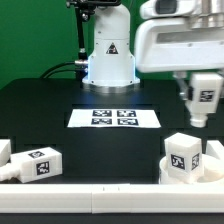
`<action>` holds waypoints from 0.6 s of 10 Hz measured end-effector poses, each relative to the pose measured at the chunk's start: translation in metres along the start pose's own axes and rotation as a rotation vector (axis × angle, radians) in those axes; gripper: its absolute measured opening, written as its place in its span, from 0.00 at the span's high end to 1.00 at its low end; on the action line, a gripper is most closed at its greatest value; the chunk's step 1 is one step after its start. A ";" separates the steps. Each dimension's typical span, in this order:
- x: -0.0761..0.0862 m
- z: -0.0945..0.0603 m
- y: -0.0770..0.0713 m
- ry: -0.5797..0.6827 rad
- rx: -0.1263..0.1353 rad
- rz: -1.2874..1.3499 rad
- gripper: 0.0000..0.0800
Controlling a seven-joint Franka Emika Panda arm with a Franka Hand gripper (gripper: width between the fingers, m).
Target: Assemble stool
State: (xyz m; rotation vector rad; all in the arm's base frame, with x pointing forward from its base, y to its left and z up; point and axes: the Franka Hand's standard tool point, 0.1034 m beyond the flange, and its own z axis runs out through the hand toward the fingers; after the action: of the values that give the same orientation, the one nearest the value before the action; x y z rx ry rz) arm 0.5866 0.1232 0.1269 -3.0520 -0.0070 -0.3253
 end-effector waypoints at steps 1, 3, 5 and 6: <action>0.011 -0.003 -0.008 0.115 0.018 0.006 0.60; -0.018 0.007 0.008 0.183 0.015 0.062 0.60; -0.010 0.006 0.006 0.192 0.018 0.060 0.60; -0.007 0.013 0.001 0.111 0.018 0.073 0.60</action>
Offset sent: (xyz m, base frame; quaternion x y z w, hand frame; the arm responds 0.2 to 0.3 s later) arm 0.0000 0.0000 0.0000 0.0000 0.0000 0.0000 1.0000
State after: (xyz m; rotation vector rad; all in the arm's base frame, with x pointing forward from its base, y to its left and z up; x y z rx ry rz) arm 0.5830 0.1229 0.1128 -3.0028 0.1072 -0.4853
